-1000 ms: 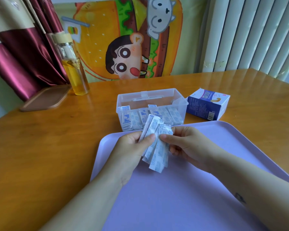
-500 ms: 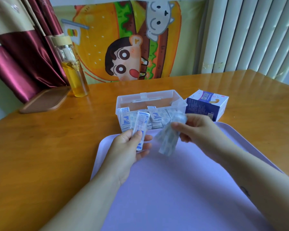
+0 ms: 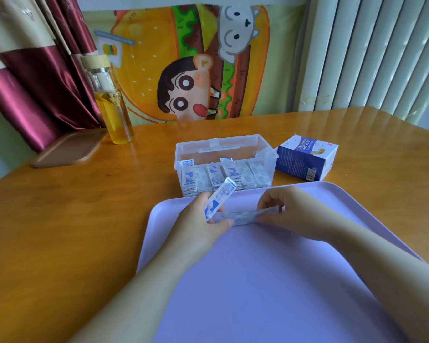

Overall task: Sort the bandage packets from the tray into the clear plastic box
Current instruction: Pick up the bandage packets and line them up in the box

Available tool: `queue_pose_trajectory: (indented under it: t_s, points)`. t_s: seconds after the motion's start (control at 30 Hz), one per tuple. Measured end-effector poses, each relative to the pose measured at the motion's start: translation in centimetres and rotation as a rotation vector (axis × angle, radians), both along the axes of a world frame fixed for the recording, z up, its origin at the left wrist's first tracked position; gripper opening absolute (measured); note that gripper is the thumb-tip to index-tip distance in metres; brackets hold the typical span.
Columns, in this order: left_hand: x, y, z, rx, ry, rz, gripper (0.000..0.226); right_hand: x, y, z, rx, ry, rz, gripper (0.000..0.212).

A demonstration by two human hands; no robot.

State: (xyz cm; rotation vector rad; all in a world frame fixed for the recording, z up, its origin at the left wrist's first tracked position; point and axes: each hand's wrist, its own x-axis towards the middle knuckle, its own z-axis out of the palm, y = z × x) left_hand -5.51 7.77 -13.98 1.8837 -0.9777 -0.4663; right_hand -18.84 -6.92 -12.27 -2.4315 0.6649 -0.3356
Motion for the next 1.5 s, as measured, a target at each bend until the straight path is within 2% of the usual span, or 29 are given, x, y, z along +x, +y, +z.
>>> queue_pose_trajectory:
  t_s: [0.13,0.37,0.57,0.7,0.8,0.87,1.0,1.1,1.17,1.23,1.33,1.4,1.5]
  points:
    - [0.1,0.0,-0.1,0.021,-0.054,-0.009,0.027,-0.2,0.5,0.2,-0.032,0.034,0.005,0.006]
    - [-0.5,-0.2,-0.1,0.011,-0.087,-0.12,0.027,0.0,0.5,0.3,-0.026,0.015,-0.002,0.013]
    - [-0.3,-0.2,-0.1,-0.025,-0.08,-0.078,0.013,-0.2,0.3,0.5,0.013,0.012,0.03,0.013]
    - [-0.3,-0.3,-0.4,-0.01,-0.114,-0.048,0.017,-0.1,0.3,0.3,0.01,-0.002,0.044,0.006]
    - [-0.6,-0.2,-0.4,-0.019,-0.141,-0.031,0.021,0.0,0.2,0.3,0.057,-0.05,0.032,0.009]
    - [-0.9,-0.1,0.2,-0.072,-0.121,-0.001,0.015,0.0,0.0,0.5,0.184,-0.148,-0.018,0.007]
    - [-1.7,-0.1,2.0,-0.232,-0.031,0.029,0.022,0.4,0.7,1.9,0.76,-0.412,0.016,0.004]
    - [-1.8,-0.9,3.7,-0.339,0.023,0.055,0.015,1.2,1.4,4.1,0.883,-0.522,0.063,0.008]
    - [-1.3,-1.9,5.2,-0.387,0.043,0.066,0.011,2.1,1.2,6.0,0.852,-0.601,0.058,0.008]
    - [-0.4,-3.1,6.9,-0.422,0.059,0.066,0.019,3.2,0.3,8.1,0.767,-0.644,0.047,0.008]
    - [1.4,-4.8,9.5,-0.445,0.136,0.059,0.01,4.9,-2.1,11.0,0.487,-0.599,-0.024,0.007]
    - [3.1,-6.3,10.7,-0.455,0.265,0.119,0.008,6.2,-4.1,12.2,0.192,-0.421,-0.114,0.004]
    - [5.2,-8.2,11.0,-0.354,0.556,0.164,0.012,8.5,-5.7,12.1,-0.02,-0.014,-0.134,0.017]
